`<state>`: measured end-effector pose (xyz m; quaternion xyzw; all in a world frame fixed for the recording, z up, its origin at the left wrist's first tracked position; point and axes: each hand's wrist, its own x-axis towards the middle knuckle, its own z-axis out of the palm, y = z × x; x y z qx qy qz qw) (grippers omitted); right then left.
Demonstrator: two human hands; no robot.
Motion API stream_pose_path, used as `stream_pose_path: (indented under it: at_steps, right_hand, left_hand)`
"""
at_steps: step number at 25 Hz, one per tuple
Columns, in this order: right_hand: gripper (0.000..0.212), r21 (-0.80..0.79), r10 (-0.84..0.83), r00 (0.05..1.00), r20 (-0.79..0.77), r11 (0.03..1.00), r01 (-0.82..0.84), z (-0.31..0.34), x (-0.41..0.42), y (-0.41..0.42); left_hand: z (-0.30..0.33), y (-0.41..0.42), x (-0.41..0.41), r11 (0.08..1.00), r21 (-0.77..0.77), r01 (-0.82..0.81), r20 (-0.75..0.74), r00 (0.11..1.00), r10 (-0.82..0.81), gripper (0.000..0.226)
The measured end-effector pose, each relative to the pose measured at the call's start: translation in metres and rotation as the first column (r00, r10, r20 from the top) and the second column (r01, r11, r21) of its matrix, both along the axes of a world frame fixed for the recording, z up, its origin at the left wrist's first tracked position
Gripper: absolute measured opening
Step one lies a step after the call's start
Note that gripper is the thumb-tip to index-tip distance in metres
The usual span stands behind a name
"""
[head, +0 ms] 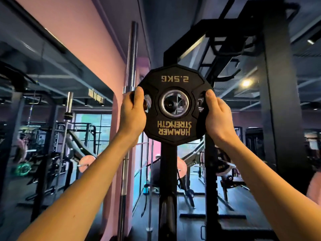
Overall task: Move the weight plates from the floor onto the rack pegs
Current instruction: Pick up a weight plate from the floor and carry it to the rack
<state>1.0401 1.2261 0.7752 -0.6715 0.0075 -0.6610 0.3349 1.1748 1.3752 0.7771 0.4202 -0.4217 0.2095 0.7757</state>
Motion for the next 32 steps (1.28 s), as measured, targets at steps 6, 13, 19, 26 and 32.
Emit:
stream_pose_path:
  at_steps: [6,13,19,26,32]
  right_hand:
    - [0.069,0.055,-0.016,1.0,-0.009,0.998,0.017,0.027,0.055,-0.029]
    - [0.065,0.152,0.025,0.999,-0.048,0.988,-0.017,0.019,0.105,-0.078]
    - [0.072,0.23,0.111,0.987,-0.115,0.97,-0.082,0.02,0.155,-0.124]
    - [0.06,0.26,0.104,0.981,-0.163,0.964,-0.059,0.025,0.182,-0.149]
    - [0.067,0.246,0.096,0.972,-0.213,0.968,-0.042,0.023,0.194,-0.162]
  left_hand:
    - [0.031,-0.041,0.062,1.0,0.025,0.008,0.026,1.0,-0.009,0.038]
    - [0.029,-0.092,0.115,0.995,0.099,0.0,0.034,0.999,-0.003,0.045]
    - [0.028,-0.13,0.154,0.979,0.189,0.075,0.03,0.996,-0.082,0.034]
    - [0.027,-0.158,0.188,0.968,0.24,0.069,0.089,0.992,-0.093,0.033]
    - [0.028,-0.166,0.199,0.957,0.286,0.049,0.095,0.992,-0.079,0.03]
